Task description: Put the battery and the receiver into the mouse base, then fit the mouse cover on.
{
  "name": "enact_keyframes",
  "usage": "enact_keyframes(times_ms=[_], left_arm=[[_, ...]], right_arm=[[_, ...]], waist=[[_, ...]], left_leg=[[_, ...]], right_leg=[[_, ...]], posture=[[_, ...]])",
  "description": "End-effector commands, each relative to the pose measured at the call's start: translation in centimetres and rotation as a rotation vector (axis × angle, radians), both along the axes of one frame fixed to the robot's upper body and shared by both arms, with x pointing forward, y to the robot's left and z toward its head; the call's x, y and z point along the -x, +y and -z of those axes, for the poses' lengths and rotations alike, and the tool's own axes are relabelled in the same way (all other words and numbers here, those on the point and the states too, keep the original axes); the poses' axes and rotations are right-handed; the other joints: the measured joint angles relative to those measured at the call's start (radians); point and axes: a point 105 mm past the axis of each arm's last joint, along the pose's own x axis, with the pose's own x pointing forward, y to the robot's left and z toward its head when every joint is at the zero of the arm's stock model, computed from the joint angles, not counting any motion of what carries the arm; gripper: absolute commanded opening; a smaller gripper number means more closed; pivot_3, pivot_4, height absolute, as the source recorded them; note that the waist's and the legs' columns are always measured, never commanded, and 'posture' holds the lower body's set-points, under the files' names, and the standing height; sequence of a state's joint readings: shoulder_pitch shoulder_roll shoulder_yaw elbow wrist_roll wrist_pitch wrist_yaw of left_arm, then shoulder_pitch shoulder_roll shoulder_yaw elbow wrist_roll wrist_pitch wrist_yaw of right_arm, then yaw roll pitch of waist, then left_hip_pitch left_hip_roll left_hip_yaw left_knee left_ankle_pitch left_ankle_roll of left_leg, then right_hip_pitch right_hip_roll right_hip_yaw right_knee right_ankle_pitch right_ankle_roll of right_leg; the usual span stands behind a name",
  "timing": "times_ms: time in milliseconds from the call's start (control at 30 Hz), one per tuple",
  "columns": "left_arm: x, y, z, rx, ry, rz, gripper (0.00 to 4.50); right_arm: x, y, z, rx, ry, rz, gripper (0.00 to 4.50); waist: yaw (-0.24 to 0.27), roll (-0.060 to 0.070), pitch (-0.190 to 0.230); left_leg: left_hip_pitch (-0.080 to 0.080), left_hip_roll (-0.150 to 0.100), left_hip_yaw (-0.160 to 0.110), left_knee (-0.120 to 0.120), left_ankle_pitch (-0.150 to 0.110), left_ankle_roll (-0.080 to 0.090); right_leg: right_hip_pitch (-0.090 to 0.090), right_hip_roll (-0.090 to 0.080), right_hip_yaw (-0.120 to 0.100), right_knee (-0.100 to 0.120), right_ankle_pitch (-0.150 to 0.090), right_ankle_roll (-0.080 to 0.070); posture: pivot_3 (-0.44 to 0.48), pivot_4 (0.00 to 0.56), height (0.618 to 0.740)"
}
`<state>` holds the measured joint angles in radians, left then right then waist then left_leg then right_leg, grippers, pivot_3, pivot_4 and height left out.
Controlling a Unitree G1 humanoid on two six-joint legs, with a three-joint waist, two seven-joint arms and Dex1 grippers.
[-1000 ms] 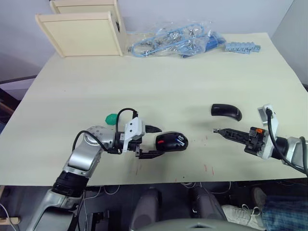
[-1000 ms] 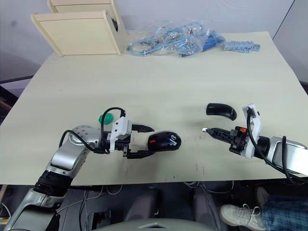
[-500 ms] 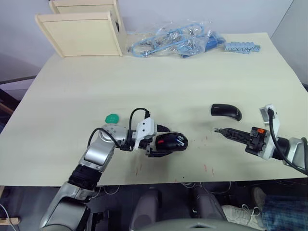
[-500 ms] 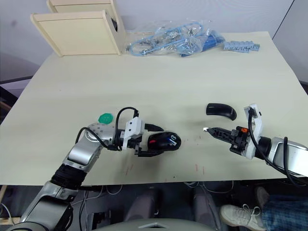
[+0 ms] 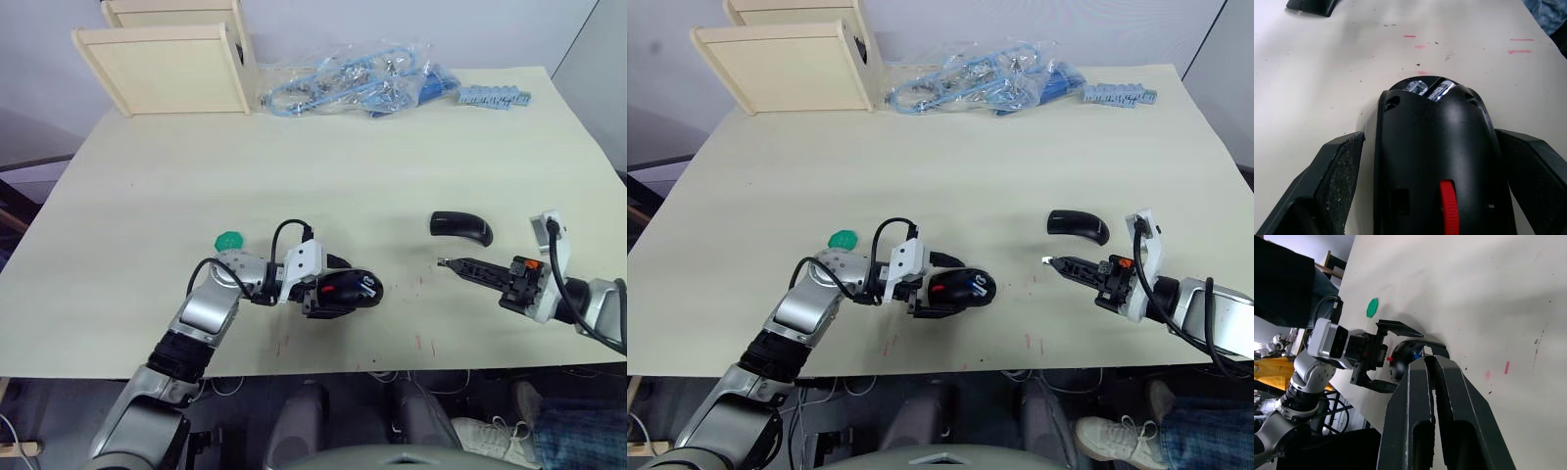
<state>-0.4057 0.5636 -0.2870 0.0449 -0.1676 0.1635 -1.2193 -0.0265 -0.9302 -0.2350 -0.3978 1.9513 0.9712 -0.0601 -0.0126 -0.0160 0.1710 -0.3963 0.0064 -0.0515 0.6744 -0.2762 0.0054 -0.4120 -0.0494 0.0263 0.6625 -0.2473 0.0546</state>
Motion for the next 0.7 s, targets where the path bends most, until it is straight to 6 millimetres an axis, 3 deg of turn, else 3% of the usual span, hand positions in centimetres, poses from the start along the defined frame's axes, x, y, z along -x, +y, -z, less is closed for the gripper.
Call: enact_keyframes(times_ms=[33,400,500,533,700], left_arm=[[0.27,-1.05,-1.39,-0.008,-0.046,0.049,4.44],[0.34,-0.8,-0.83,-0.032,-0.042,0.053,4.44],[0.33,-0.82,-0.75,-0.032,-0.043,0.049,3.69],[0.35,-0.8,-0.69,-0.036,-0.046,0.05,3.1],[0.39,-0.8,-0.69,-0.036,-0.051,0.045,2.91]], right_arm=[[0.22,0.51,-1.06,-0.014,-0.043,-0.014,0.0],[0.13,0.67,-1.12,-0.016,-0.046,-0.015,0.0],[0.12,0.81,-1.21,-0.014,-0.051,-0.019,0.0],[0.11,0.88,-1.25,-0.011,-0.053,-0.021,0.0],[0.01,1.09,-1.55,0.002,-0.066,-0.033,0.0]], waist=[[0.0,0.0,0.0],[0.0,0.0,0.0],[0.0,0.0,0.0],[0.0,0.0,0.0],[0.0,0.0,0.0]], left_leg=[[0.0,0.0,0.0,0.0,0.0,0.0],[0.0,0.0,0.0,0.0,0.0,0.0],[0.0,0.0,0.0,0.0,0.0,0.0],[0.0,0.0,0.0,0.0,0.0,0.0],[0.0,0.0,0.0,0.0,0.0,0.0]], right_leg=[[0.0,0.0,0.0,0.0,0.0,0.0],[0.0,0.0,0.0,0.0,0.0,0.0],[0.0,0.0,0.0,0.0,0.0,0.0],[0.0,0.0,0.0,0.0,0.0,0.0],[0.0,0.0,0.0,0.0,0.0,0.0]], posture=[[0.0,0.15,0.74],[0.0,0.15,0.74],[0.0,0.15,0.74],[0.0,0.15,0.74],[0.0,0.15,0.74]])
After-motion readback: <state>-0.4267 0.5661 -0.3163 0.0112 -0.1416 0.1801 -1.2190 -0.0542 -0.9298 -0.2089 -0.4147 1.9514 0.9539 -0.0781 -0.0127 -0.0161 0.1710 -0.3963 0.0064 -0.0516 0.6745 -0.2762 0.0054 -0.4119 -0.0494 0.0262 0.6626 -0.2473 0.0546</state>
